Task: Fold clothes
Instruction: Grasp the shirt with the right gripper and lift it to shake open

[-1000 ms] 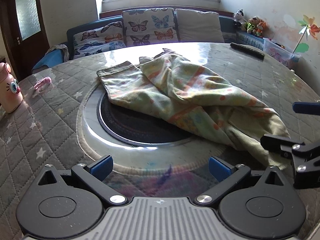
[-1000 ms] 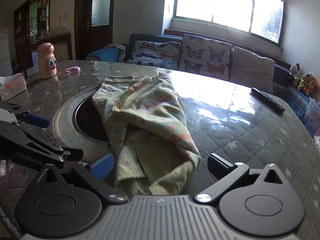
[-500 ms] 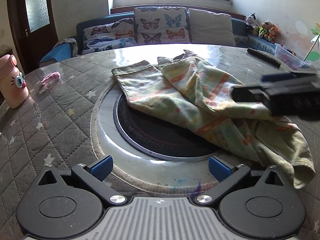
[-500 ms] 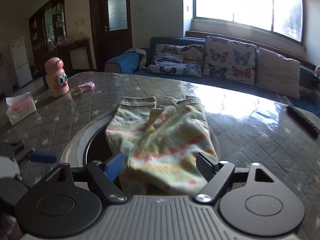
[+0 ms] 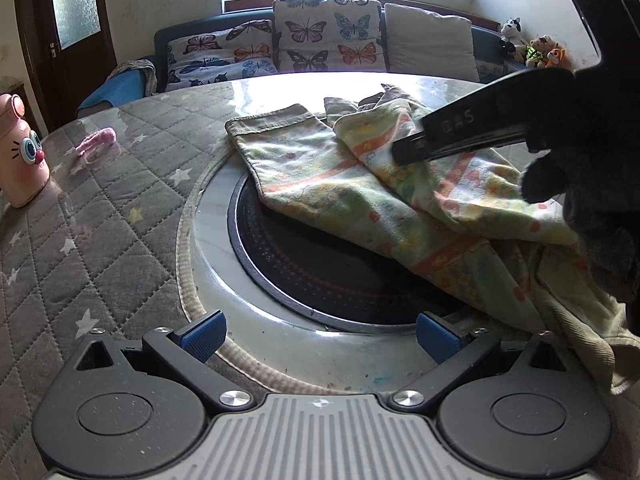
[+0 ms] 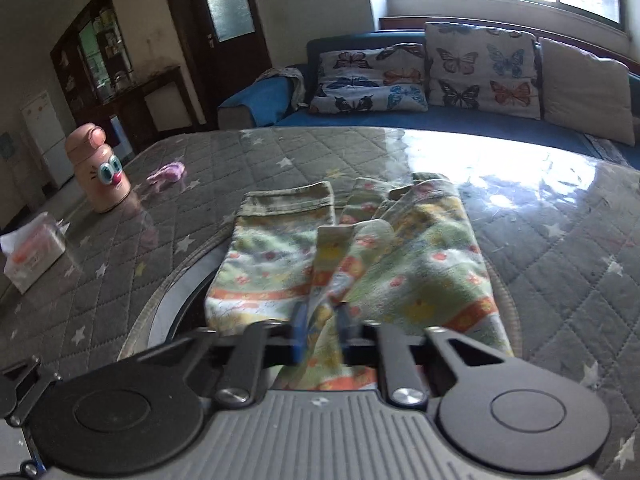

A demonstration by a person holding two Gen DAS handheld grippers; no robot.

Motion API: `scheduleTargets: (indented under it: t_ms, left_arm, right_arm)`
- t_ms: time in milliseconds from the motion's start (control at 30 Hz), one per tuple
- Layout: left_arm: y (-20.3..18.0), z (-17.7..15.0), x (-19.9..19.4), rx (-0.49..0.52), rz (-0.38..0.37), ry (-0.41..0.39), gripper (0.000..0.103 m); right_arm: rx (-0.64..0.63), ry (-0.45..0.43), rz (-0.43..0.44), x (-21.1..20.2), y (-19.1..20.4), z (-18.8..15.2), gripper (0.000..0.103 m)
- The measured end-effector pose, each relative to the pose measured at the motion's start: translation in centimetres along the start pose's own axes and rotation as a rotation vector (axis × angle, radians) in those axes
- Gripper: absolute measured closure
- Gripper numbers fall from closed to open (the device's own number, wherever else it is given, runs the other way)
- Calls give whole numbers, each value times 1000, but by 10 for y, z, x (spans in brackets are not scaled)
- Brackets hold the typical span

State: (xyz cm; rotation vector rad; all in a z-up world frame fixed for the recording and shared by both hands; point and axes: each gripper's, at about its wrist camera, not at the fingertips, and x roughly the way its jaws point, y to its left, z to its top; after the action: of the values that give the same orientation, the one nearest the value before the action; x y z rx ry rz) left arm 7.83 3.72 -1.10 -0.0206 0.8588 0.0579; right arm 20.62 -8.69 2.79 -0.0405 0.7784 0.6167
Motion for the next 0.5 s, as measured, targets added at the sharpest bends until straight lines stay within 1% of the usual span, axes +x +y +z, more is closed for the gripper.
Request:
scheduleTargets:
  t_ms: [200,233,267,367,400,433,500]
  left_arm:
    - [-5,9,1,5,-4,-14,1]
    - [-7,11,1,6,-5,-16,1]
    - [-8,12,1,7,-7,-19,1]
    - [-16,18,0,17,-15,-29,0]
    - [-19,21,1,22,-17,-32,0]
    - [-22,23,1,28,-18,-35,0]
    - [-28,28,1,41,-21,-42,0]
  right_arm:
    - [25,-120,-85,-43,-31,8,101]
    - [27,-128,-95,-47,-34,8,101]
    - [38,-152,-127,-60,-46,10,101]
    - [54,-187,-189,-80,-67,9,101]
    - [72,-205,-228,-95,-83,8,101]
    - [78,-211,-242,-100,-89,8,101]
    - [113,-238,-311,-118,-112,3,101]
